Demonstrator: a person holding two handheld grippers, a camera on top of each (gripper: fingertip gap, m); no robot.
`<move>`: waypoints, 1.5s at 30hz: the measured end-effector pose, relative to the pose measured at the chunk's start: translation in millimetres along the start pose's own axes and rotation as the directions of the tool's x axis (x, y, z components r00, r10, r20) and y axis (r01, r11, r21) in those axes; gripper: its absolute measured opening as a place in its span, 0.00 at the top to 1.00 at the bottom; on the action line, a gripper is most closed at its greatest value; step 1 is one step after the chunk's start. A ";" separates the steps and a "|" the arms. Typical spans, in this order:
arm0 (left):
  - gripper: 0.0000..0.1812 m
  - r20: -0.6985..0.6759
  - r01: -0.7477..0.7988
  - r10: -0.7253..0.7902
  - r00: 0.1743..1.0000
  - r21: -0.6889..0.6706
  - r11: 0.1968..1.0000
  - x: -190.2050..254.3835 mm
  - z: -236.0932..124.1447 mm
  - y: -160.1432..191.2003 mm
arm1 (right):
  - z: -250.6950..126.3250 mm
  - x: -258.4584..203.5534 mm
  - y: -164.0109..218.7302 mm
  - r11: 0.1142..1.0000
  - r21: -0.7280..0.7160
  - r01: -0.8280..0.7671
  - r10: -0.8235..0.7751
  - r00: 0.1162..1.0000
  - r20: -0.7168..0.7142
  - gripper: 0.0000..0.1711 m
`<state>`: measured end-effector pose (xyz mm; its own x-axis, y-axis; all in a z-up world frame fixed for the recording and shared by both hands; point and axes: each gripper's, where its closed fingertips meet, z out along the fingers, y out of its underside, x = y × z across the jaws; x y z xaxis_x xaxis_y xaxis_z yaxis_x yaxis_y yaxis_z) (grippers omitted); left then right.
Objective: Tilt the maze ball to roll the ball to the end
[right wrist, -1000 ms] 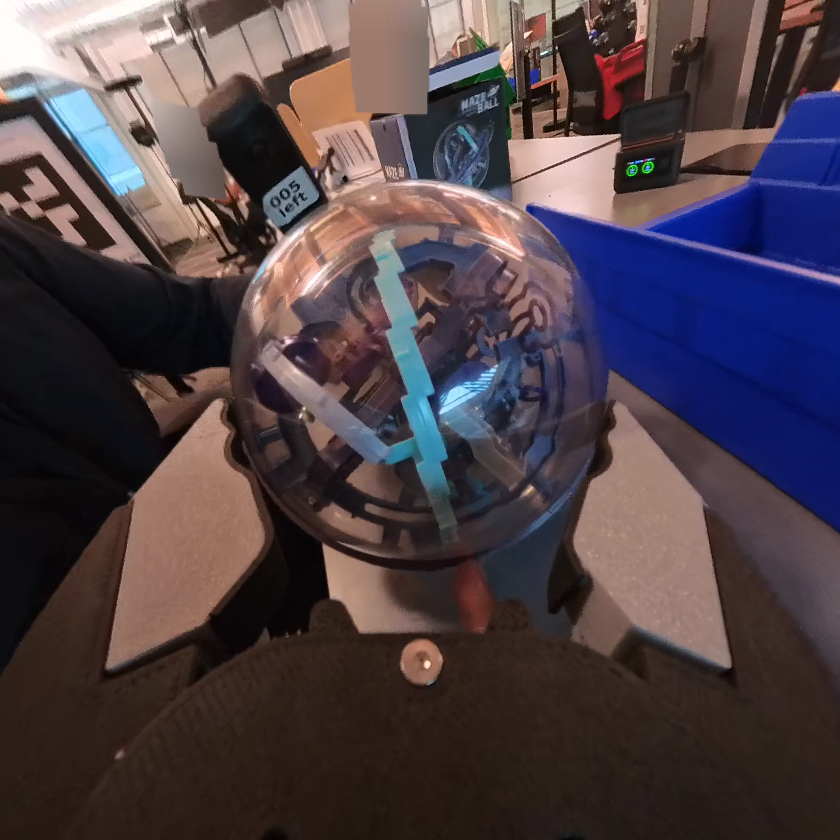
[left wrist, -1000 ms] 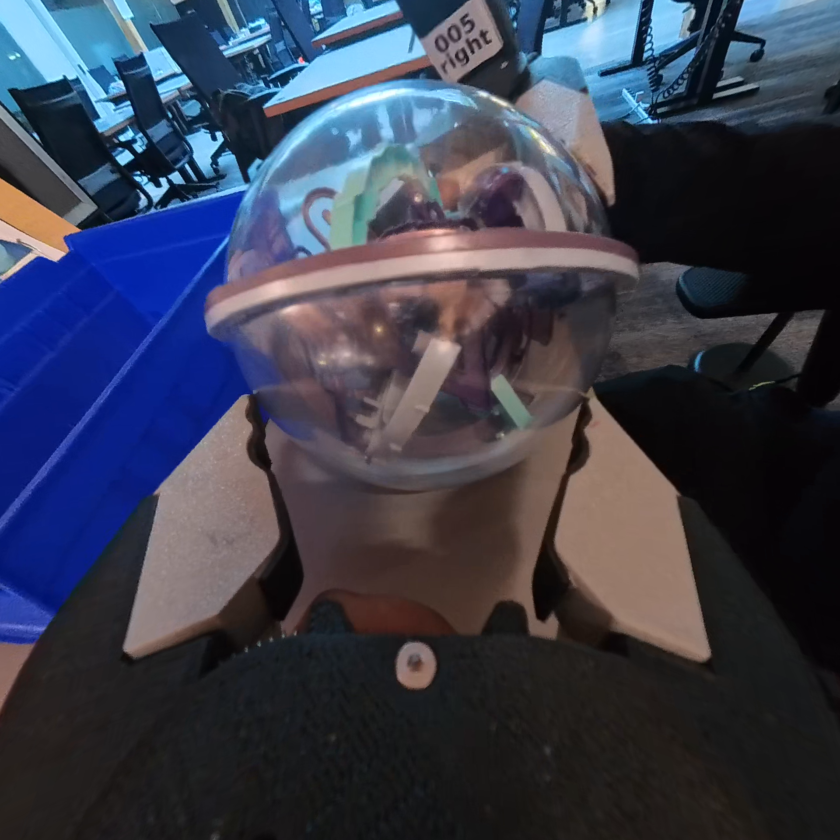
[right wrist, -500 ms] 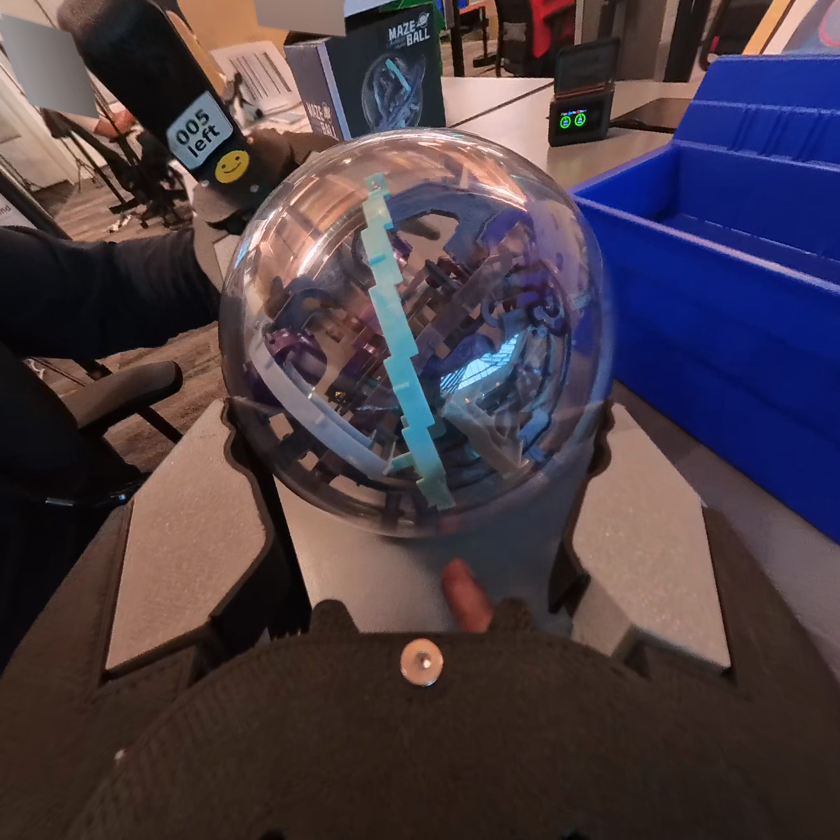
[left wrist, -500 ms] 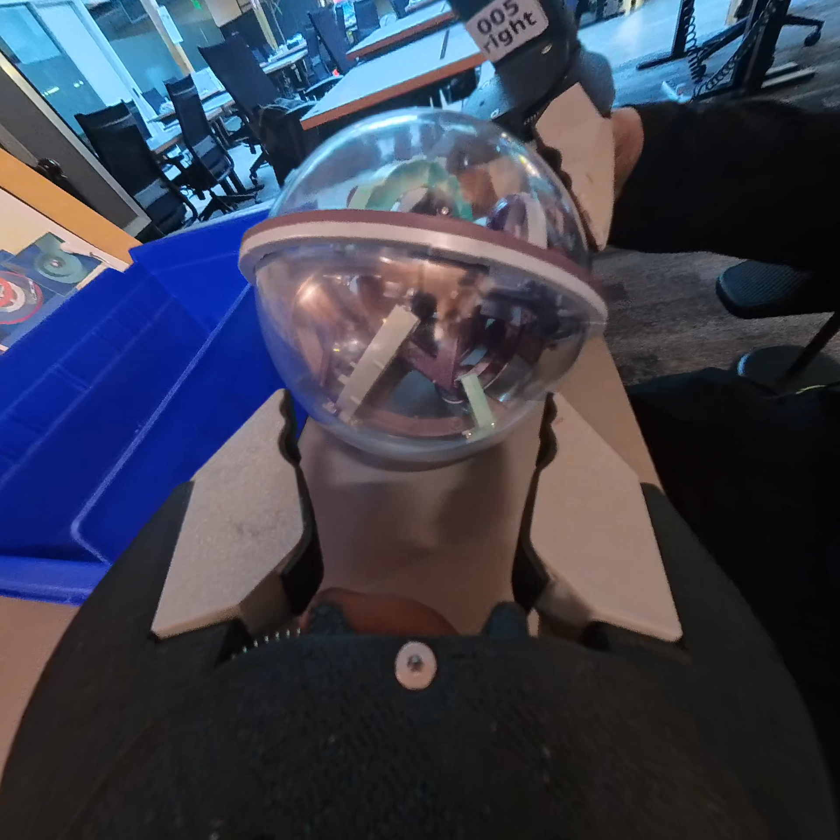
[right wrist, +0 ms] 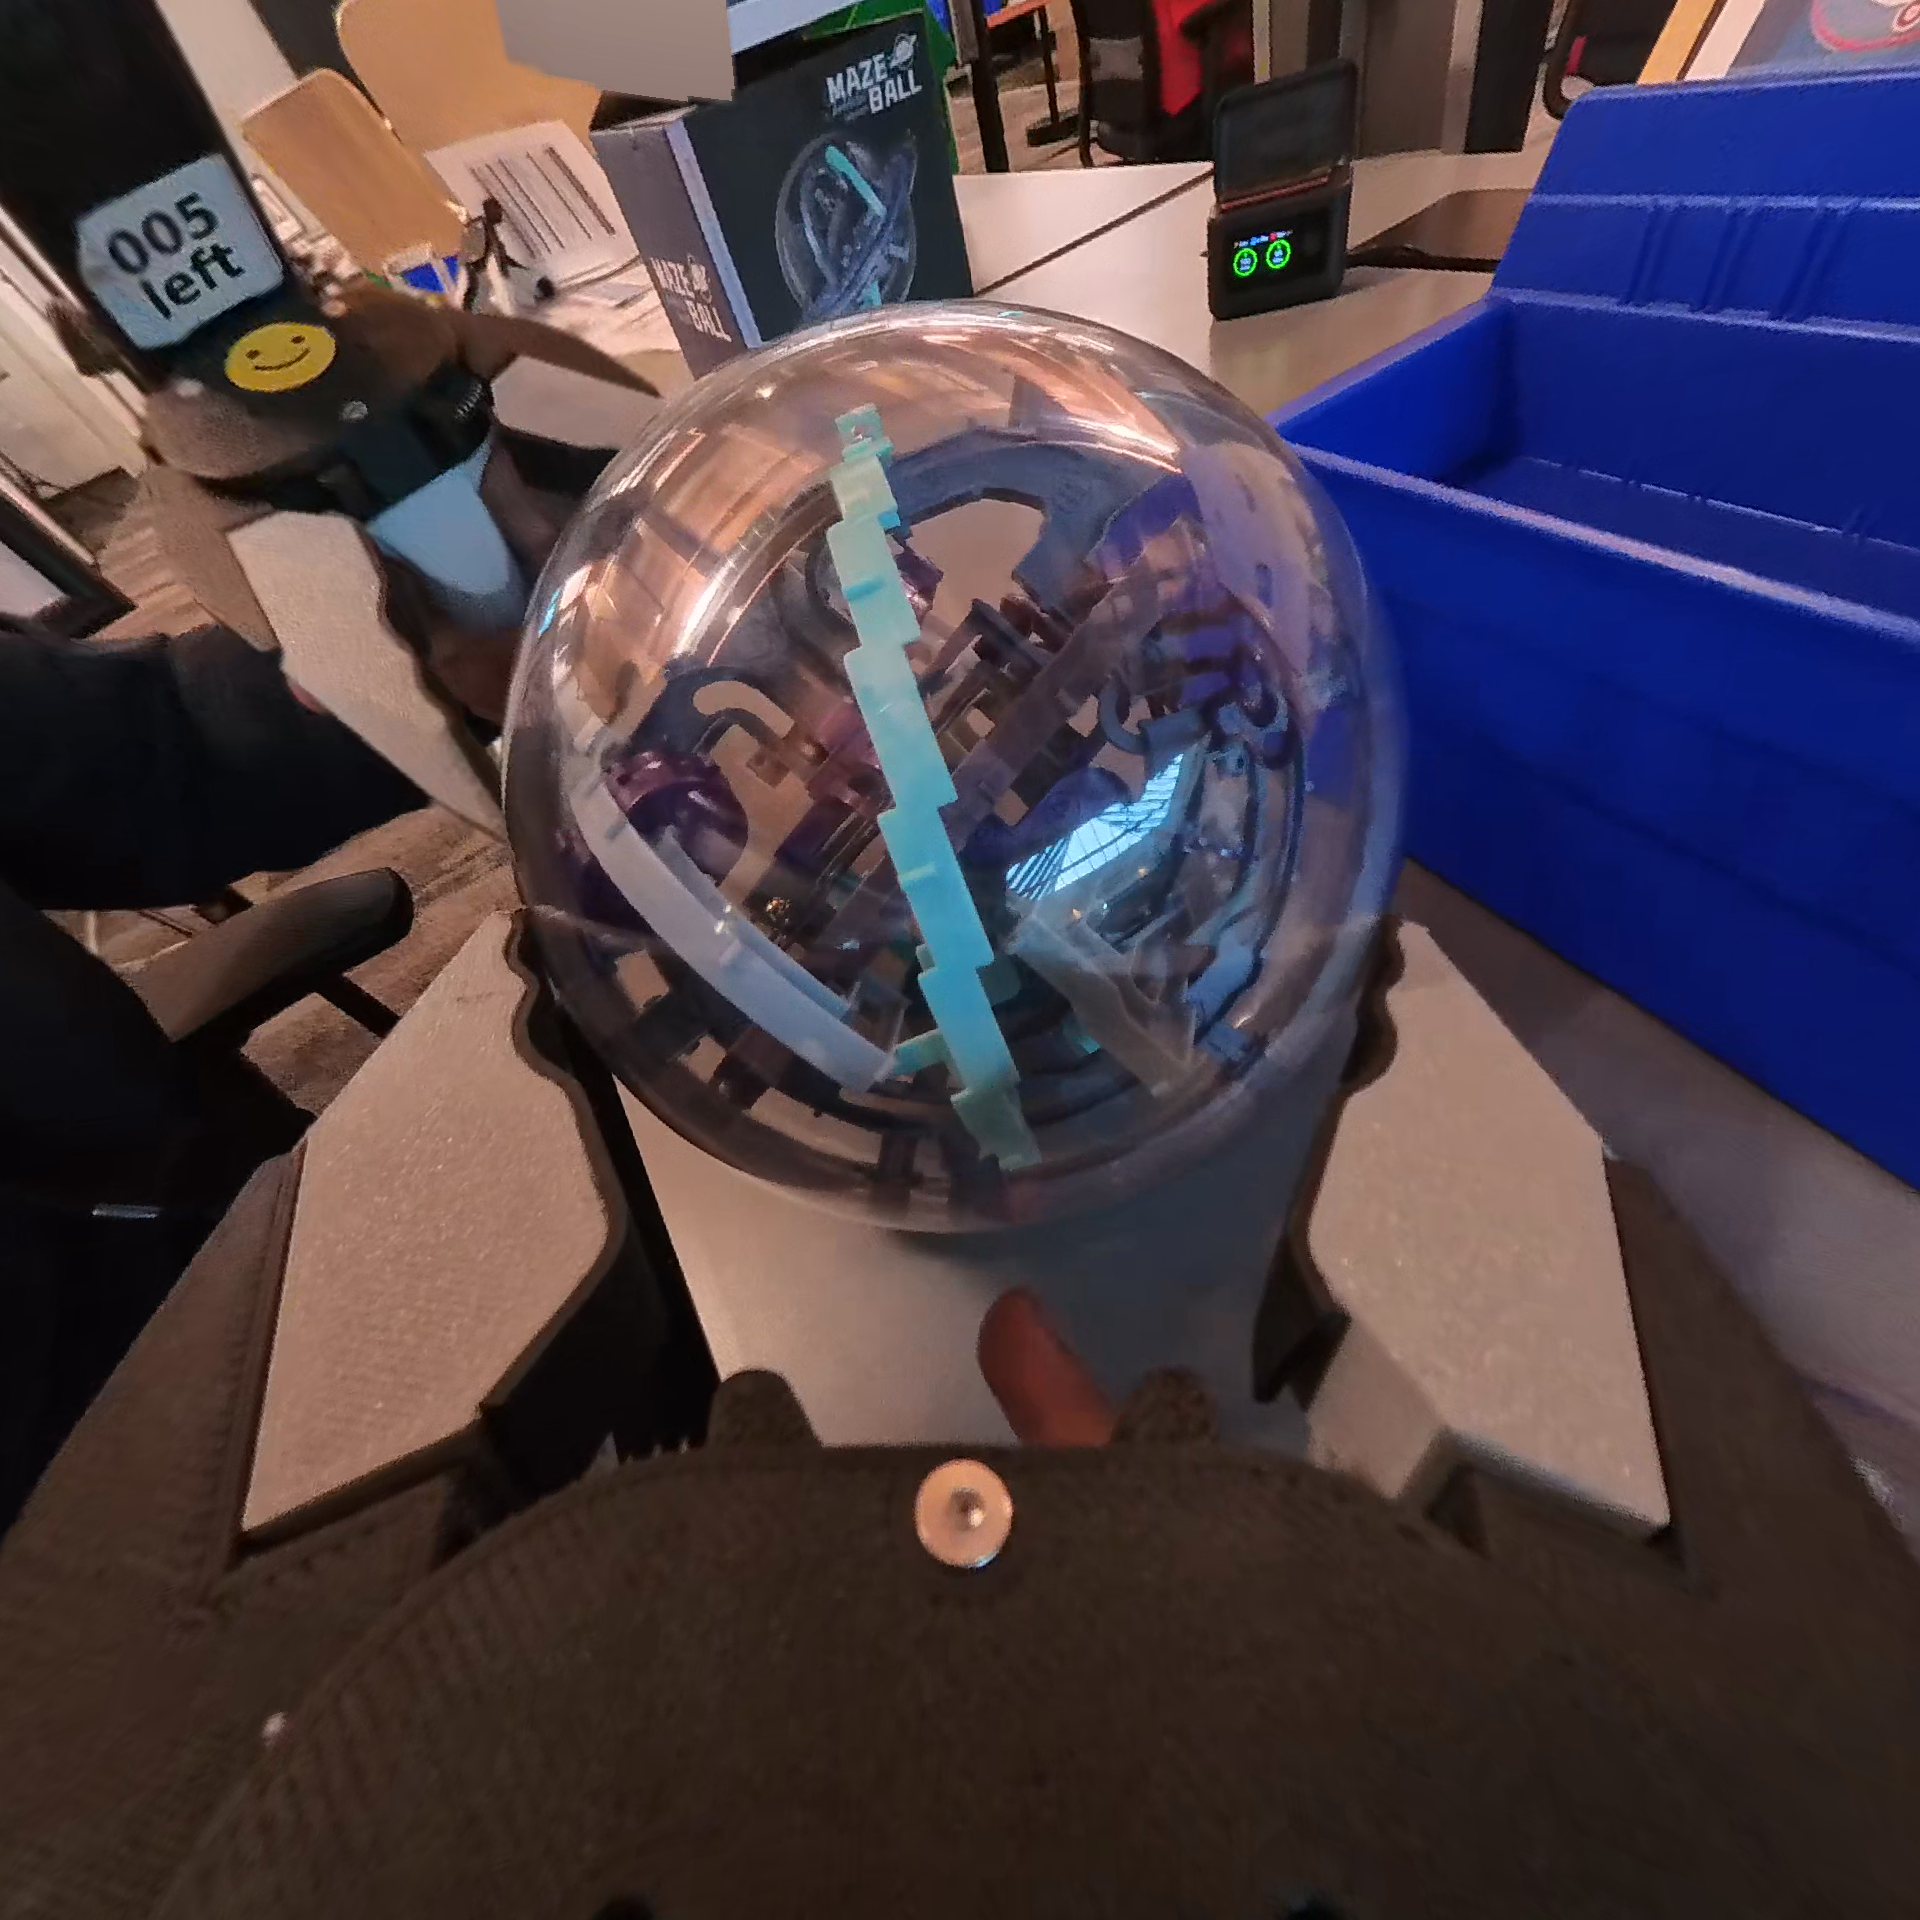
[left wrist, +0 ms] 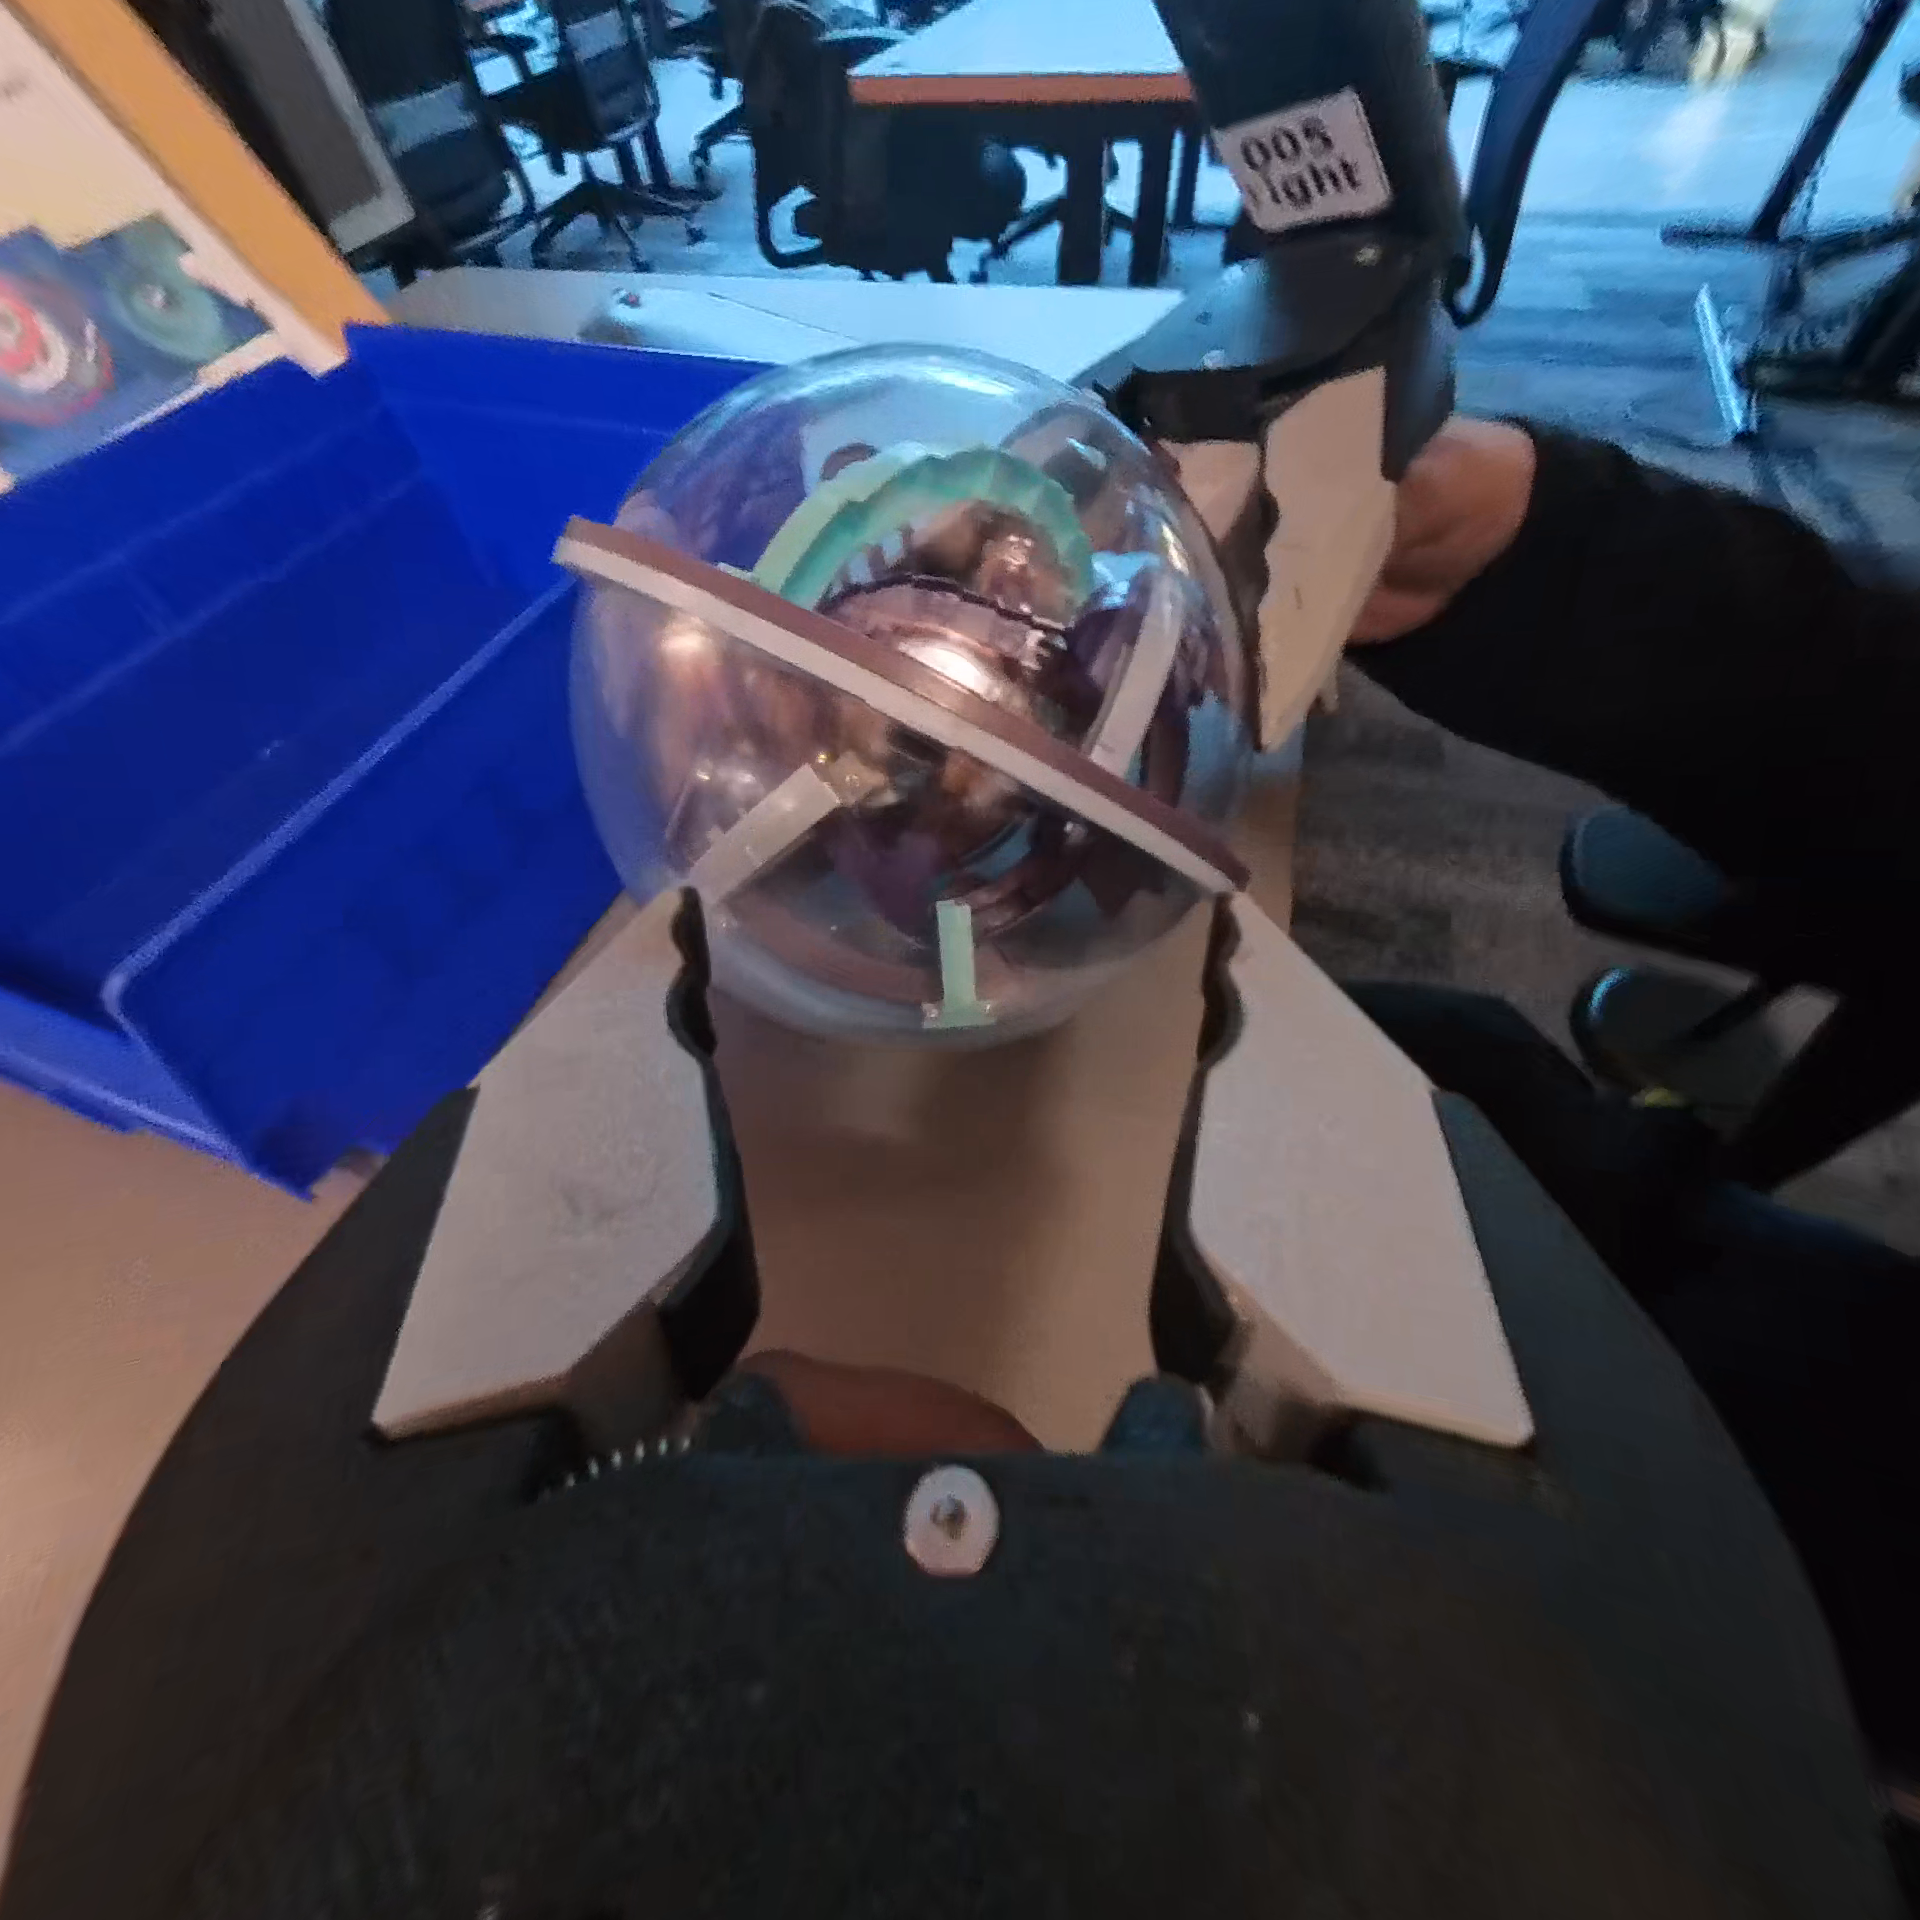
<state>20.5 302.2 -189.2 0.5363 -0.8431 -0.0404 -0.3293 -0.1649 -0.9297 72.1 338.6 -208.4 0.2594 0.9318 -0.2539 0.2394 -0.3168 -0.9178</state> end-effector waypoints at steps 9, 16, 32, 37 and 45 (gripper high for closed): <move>0.59 0.038 0.112 -0.114 0.993 0.062 0.992 3.4 -7.0 -12.4 | -1.3 6.5 0.9 1.000 -0.017 -0.006 0.005 0.997 -0.076 0.14; 0.59 0.116 0.039 -0.043 0.992 0.039 0.998 -11.7 0.0 -23.3 | 0.7 3.6 3.2 0.999 -0.045 0.011 -0.015 0.996 -0.083 0.14; 0.64 0.013 -0.108 0.109 0.994 -0.062 0.992 -24.4 12.9 -13.8 | -16.7 20.4 3.2 0.999 -0.047 0.026 -0.030 0.995 -0.096 0.20; 0.63 0.001 -0.113 0.114 0.994 -0.065 0.991 -26.9 15.4 -13.7 | -31.6 31.2 -2.2 0.999 -0.027 0.036 -0.039 0.995 -0.097 0.19; 0.62 -0.015 -0.096 0.095 0.995 -0.091 0.991 -31.4 20.8 -2.5 | -31.9 35.7 -10.5 0.994 0.050 -0.098 0.089 0.983 0.162 0.17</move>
<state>20.6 339.7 -193.3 0.4907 -0.8626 -0.1229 -0.4483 -0.1291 -0.8845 108.7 369.5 -198.1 0.1242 0.9164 -0.3805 0.1654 -0.3972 -0.9027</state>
